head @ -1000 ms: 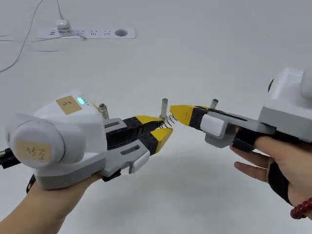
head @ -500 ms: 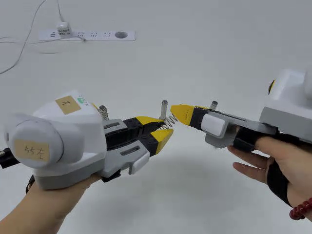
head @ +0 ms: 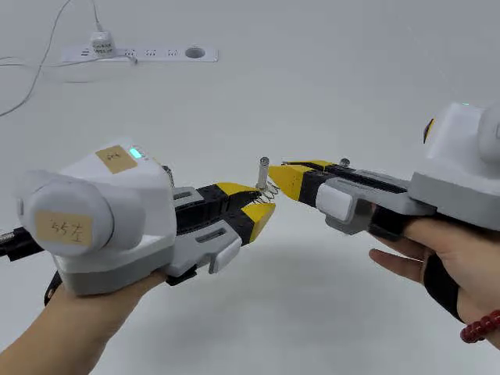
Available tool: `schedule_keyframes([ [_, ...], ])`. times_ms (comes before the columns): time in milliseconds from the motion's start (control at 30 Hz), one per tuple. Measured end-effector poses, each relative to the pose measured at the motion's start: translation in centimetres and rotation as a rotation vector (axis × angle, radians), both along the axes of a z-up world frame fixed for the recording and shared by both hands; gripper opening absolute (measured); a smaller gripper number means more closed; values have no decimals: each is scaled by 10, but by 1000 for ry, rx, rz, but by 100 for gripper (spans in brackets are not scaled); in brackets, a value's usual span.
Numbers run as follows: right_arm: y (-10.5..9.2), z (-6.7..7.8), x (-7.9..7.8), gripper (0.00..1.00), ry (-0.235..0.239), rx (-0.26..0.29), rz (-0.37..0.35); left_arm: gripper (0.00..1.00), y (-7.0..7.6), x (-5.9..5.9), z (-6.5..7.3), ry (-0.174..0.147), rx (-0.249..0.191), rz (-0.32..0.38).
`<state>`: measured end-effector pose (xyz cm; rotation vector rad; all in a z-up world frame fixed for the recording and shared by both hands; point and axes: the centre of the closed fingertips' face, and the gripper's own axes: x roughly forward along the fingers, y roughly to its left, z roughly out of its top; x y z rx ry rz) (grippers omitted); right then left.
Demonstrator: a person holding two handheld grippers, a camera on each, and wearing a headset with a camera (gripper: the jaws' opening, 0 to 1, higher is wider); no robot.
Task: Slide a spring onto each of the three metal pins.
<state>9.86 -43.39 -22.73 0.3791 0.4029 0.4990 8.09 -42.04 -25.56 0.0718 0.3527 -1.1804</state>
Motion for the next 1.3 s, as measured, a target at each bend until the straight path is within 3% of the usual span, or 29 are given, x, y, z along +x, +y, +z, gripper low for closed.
schedule_keyframes([
  [267, -5, 4, 10, 13, -44, -53, -2, 25, 6, 4, -7, -4, 28, 31],
  [600, -15, 12, 34, 13, -116, -121, -24, 37, 13, 4, -15, 2, 66, 57],
  [900, -19, 10, 55, 13, -195, -262, -14, 50, 21, 7, -21, 0, 95, 92],
  [1033, -18, 3, 61, 13, -203, -327, -2, 56, 25, 10, -22, -20, 106, 119],
  [1300, -18, -12, 70, 13, -220, -443, 20, 63, 29, 12, -26, -21, 122, 137],
])
